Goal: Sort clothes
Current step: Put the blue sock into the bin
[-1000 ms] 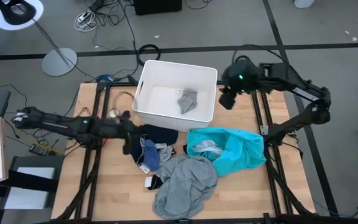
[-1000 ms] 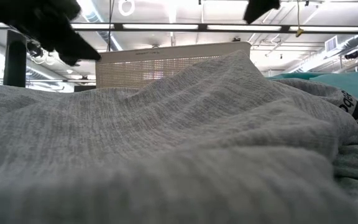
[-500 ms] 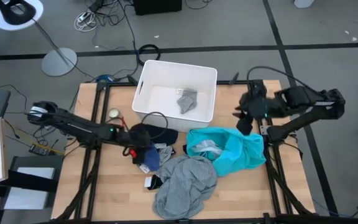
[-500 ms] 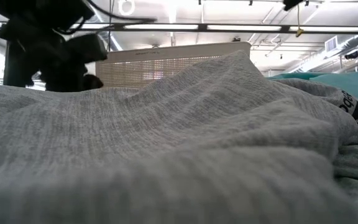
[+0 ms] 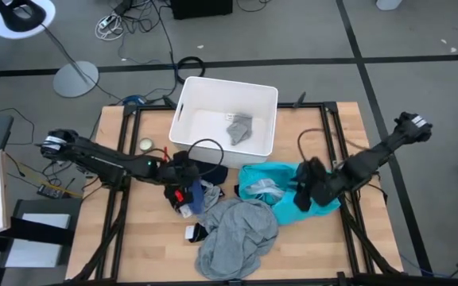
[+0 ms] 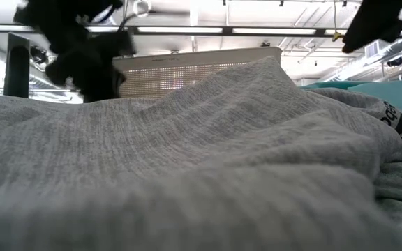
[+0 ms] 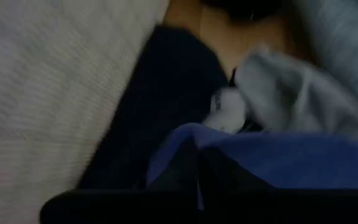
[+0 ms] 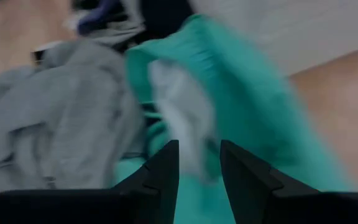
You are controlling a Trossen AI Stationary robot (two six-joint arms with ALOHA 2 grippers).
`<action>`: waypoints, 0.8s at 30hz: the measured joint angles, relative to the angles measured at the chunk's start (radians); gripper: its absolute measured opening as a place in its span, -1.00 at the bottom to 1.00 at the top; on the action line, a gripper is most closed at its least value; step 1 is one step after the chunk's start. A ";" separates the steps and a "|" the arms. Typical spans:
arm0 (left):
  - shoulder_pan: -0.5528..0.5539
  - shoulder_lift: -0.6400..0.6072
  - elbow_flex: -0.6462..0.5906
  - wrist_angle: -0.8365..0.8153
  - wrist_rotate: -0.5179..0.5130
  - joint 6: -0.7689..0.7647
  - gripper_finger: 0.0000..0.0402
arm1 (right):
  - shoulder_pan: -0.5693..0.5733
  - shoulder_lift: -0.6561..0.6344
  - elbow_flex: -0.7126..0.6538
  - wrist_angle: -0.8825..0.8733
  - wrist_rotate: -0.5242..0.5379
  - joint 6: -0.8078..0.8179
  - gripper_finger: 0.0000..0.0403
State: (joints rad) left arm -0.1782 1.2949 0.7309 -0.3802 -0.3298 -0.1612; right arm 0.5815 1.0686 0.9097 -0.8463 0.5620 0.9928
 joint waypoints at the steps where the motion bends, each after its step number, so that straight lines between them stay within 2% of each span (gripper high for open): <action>1: 0.000 0.000 0.040 -0.050 0.000 0.000 -0.99 | 0.015 0.009 -0.028 0.058 0.011 0.001 -0.42; 4: -0.001 0.000 0.171 -0.191 -0.011 0.012 -0.99 | 0.051 0.035 -0.093 0.161 0.068 0.002 -0.42; 11: 0.006 0.000 0.468 -0.358 -0.030 0.095 -0.99 | 0.074 0.064 -0.176 0.208 0.195 0.054 -0.42; 15: 0.045 -0.001 0.632 -0.366 -0.050 0.207 -1.00 | 0.067 0.075 -0.211 0.235 0.238 0.054 -0.42; 19: 0.115 -0.002 0.772 -0.360 -0.132 0.321 -1.00 | 0.061 0.075 -0.242 0.258 0.228 0.063 -0.42; 24: 0.259 -0.002 0.837 -0.268 -0.147 0.418 -1.00 | 0.056 0.075 -0.246 0.280 0.227 0.061 -0.42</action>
State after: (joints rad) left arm 0.0809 1.2930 1.5681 -0.6483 -0.4769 0.2571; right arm 0.6374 1.1435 0.6636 -0.5666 0.7892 1.0538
